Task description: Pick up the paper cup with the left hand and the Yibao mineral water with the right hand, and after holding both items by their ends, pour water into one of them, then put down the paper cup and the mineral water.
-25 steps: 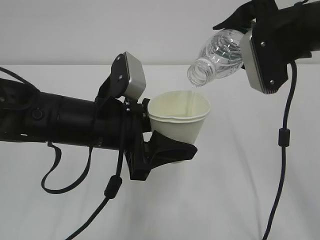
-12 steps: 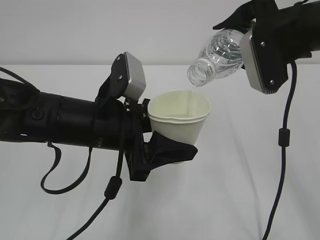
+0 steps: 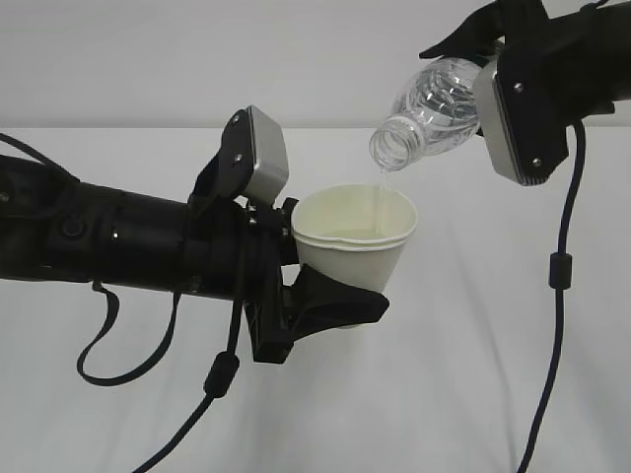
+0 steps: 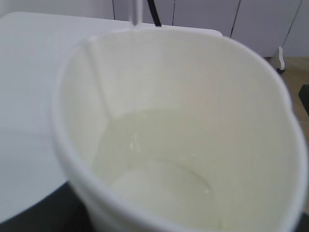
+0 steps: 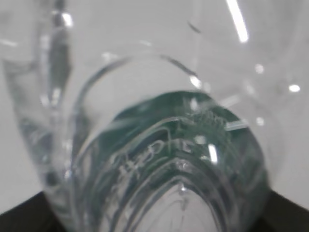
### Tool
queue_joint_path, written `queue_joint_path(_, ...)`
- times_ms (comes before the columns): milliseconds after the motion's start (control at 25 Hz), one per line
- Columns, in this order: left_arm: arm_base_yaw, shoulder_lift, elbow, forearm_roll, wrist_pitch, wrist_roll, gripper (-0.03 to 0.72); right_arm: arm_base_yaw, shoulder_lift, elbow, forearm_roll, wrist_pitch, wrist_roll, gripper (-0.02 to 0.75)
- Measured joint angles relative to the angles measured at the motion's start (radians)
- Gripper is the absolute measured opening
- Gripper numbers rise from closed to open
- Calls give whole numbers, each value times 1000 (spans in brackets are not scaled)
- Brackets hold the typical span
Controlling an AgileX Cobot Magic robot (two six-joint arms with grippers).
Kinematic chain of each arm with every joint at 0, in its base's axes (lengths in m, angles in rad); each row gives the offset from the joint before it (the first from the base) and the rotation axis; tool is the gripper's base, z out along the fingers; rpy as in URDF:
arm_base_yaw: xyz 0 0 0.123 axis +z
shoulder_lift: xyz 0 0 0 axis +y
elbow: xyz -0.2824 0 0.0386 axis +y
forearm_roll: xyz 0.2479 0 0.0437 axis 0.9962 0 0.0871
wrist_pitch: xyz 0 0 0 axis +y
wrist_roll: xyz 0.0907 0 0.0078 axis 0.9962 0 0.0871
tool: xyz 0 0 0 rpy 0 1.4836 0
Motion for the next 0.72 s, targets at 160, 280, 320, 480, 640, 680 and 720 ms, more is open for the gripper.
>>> queue_joint_path(160,0,17,0,0,7,0,431,0,0,0,0,0,-2,489)
queue_joint_path(280,0,44,0,0,5,-2,431,0,0,0,0,0,-2,489)
queue_joint_path(320,0,52,0,0,5,-2,431,0,0,0,0,0,-2,489)
queue_joint_path(480,0,57,0,-4,3,-3,431,0,0,0,0,0,-2,489)
queue_joint_path(640,0,57,0,-8,-2,-3,431,5,0,0,0,0,-2,489)
queue_joint_path(680,0,57,0,-8,-6,-3,431,9,0,0,0,0,-2,489)
queue_joint_path(720,0,57,-2,-13,-10,-3,431,13,0,0,0,0,-2,489)
